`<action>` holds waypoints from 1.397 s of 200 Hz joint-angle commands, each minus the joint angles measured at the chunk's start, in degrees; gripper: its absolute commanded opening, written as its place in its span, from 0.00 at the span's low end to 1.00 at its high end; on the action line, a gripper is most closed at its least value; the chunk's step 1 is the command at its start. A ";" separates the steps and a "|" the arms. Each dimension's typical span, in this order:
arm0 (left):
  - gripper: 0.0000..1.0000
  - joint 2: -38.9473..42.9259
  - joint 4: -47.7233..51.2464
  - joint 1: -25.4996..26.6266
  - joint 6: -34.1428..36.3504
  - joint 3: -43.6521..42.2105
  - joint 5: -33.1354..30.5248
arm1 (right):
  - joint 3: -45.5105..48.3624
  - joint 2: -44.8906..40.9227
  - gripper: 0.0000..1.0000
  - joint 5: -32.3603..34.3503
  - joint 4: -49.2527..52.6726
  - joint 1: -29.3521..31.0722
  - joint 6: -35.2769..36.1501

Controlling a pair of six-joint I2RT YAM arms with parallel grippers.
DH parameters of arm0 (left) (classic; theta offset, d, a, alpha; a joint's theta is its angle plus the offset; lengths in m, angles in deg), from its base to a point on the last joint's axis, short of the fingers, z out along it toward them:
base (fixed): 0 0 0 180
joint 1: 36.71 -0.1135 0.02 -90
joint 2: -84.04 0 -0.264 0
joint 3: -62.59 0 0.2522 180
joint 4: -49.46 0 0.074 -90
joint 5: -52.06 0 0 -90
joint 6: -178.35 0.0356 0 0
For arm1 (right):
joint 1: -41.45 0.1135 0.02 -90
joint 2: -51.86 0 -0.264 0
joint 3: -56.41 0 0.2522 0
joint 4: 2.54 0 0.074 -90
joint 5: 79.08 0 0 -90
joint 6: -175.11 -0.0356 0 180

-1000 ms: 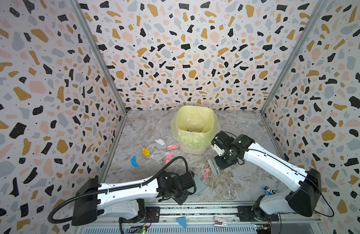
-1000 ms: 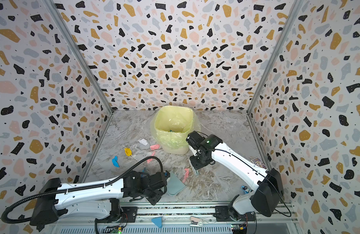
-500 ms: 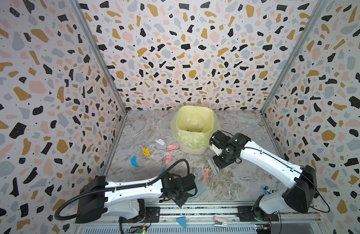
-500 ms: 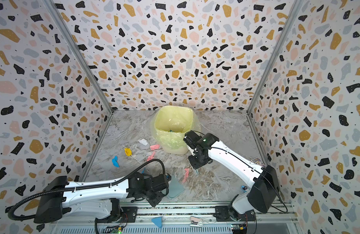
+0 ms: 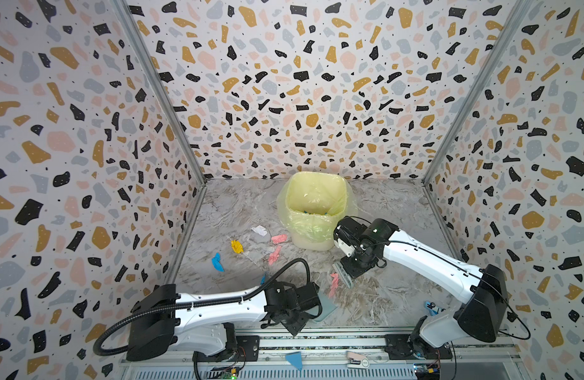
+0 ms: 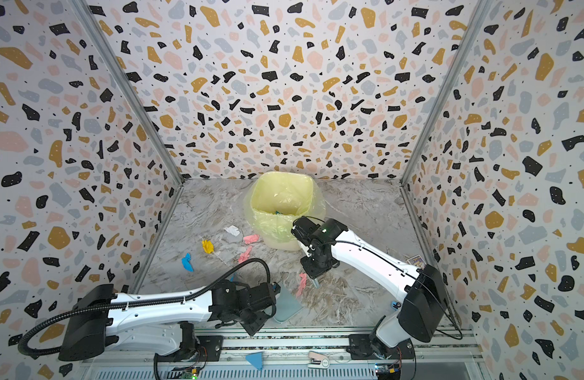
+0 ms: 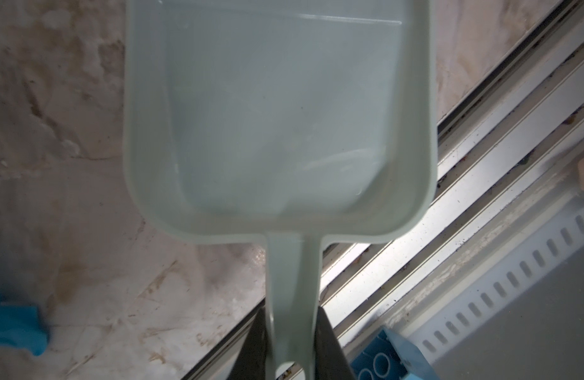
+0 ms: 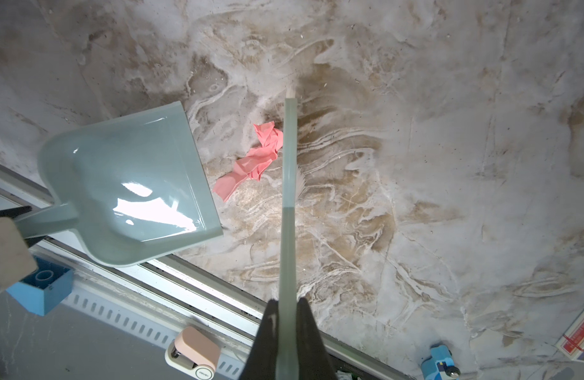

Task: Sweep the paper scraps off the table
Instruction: 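Brush the pink scrap into the dustpan held by the left gripper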

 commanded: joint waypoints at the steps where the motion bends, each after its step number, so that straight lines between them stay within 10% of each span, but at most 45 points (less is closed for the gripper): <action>1: 0.20 -0.44 -0.45 0.37 0.51 -0.53 0.16 | -2.06 0.25 0.00 -1.25 0.72 0.97 0.11; 95: 0.20 -0.30 -0.38 0.37 0.51 -0.79 -0.05 | -7.02 0.95 0.00 -13.56 -1.31 9.63 -1.20; 279: 0.20 0.49 -1.12 0.37 -0.14 -1.52 -0.49 | -5.34 1.46 0.00 -7.40 -7.26 6.98 -3.09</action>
